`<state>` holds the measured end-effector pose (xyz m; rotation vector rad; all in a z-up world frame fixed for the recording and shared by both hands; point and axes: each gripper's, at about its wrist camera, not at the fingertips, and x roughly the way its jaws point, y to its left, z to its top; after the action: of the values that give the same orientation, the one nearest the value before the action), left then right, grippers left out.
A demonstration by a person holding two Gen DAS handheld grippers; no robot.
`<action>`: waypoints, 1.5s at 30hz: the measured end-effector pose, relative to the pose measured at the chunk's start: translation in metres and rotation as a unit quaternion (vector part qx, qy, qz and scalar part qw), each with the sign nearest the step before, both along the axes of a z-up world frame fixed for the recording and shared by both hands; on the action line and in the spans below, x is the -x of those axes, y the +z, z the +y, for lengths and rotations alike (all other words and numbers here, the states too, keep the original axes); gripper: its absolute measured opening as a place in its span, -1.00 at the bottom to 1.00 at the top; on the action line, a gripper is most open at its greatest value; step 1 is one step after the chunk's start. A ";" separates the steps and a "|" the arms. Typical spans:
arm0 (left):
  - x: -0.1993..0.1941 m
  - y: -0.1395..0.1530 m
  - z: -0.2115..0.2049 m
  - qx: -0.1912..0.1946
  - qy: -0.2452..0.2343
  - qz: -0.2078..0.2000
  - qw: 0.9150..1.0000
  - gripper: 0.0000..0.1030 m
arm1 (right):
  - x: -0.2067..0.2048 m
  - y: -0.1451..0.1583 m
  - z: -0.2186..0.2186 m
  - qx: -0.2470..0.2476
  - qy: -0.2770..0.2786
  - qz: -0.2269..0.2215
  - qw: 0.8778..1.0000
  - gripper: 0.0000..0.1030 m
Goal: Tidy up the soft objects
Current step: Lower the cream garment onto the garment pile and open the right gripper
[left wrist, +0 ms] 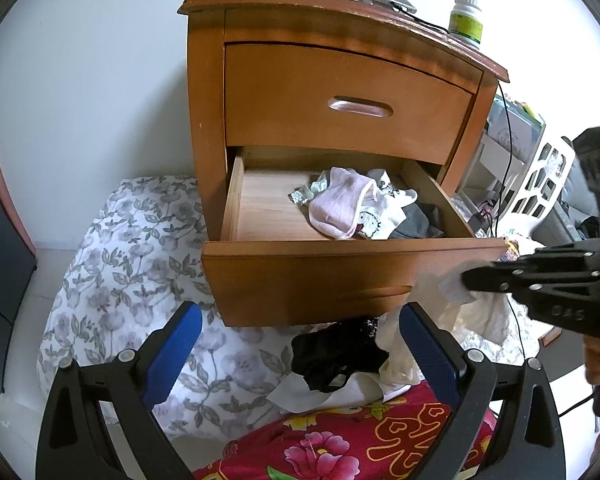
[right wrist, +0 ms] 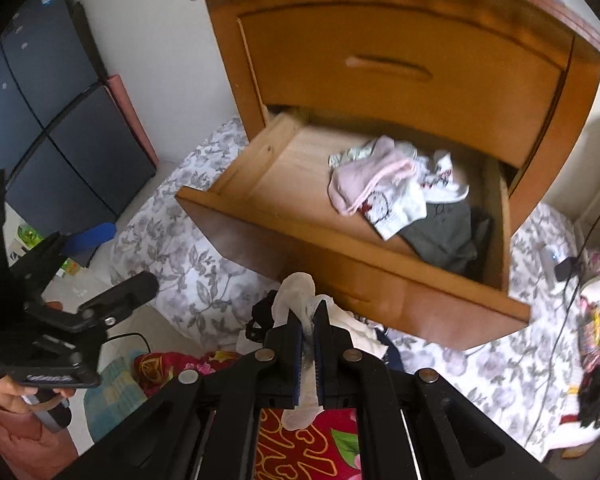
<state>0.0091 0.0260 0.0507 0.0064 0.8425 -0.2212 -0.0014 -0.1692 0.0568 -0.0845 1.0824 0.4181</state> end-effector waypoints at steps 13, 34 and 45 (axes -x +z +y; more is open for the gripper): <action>-0.010 -0.015 -0.002 -0.007 -0.003 0.021 1.000 0.92 | -0.018 -0.068 -0.002 -0.006 -0.030 0.072 0.997 -0.90; -0.020 -0.035 -0.003 -0.015 -0.003 0.047 0.999 0.92 | -0.018 -0.122 0.000 0.017 -0.050 0.120 0.991 -0.84; -0.018 -0.029 -0.002 -0.014 -0.003 0.036 0.999 0.92 | -0.013 -0.096 -0.002 0.035 -0.051 0.094 0.994 -0.12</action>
<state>0.0268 0.0241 0.0216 0.0275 0.9181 -0.2151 0.0118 -0.1717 -0.0395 -0.0526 1.2815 0.3009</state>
